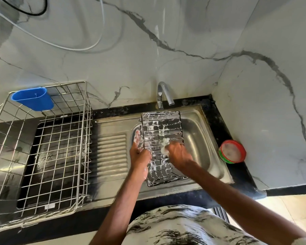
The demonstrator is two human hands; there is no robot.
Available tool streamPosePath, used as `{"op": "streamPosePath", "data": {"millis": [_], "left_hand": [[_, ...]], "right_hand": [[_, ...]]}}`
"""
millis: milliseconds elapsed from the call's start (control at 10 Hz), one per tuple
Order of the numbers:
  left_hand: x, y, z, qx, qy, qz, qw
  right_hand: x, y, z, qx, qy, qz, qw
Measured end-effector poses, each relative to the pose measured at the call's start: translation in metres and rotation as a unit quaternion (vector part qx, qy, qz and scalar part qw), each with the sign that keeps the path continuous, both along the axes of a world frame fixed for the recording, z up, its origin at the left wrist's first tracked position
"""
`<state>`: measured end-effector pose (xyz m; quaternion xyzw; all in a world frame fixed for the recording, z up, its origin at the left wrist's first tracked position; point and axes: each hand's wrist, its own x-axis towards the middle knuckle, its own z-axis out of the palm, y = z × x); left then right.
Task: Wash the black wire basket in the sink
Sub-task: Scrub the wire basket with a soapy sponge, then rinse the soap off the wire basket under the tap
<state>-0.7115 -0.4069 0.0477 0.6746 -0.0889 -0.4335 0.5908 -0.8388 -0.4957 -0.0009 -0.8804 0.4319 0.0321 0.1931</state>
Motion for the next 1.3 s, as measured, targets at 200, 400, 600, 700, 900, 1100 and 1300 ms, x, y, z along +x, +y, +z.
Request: {"op": "streamPosePath", "data": {"millis": [200,400,600,700,900,1100,1300], "left_hand": [[-0.002,-0.012,-0.005,0.013,-0.007,-0.007,1.0],[-0.018,-0.021,-0.018,0.027,-0.023,-0.02,0.999],[-0.037,-0.04,-0.04,0.024,-0.037,-0.06,0.997],[-0.056,-0.05,-0.025,0.021,-0.02,-0.067,0.997],[-0.074,-0.065,-0.024,0.036,0.001,-0.05,0.998],[-0.079,-0.069,-0.032,0.053,0.009,-0.034,0.998],[-0.077,-0.073,-0.036,0.043,-0.016,-0.036,0.998]], "right_hand": [[-0.017,0.017,-0.006,0.064,0.012,0.036,0.997],[-0.039,-0.005,-0.01,0.116,-0.066,0.037,0.99],[-0.106,-0.058,0.011,0.109,-0.316,-0.027,0.942],[-0.151,-0.082,0.032,0.088,-0.233,-0.215,0.944],[-0.216,-0.095,0.012,0.029,-0.107,-0.399,0.91],[-0.22,-0.11,-0.03,0.146,-0.013,-0.359,0.922],[-0.21,-0.114,-0.015,0.132,0.009,-0.294,0.947]]}}
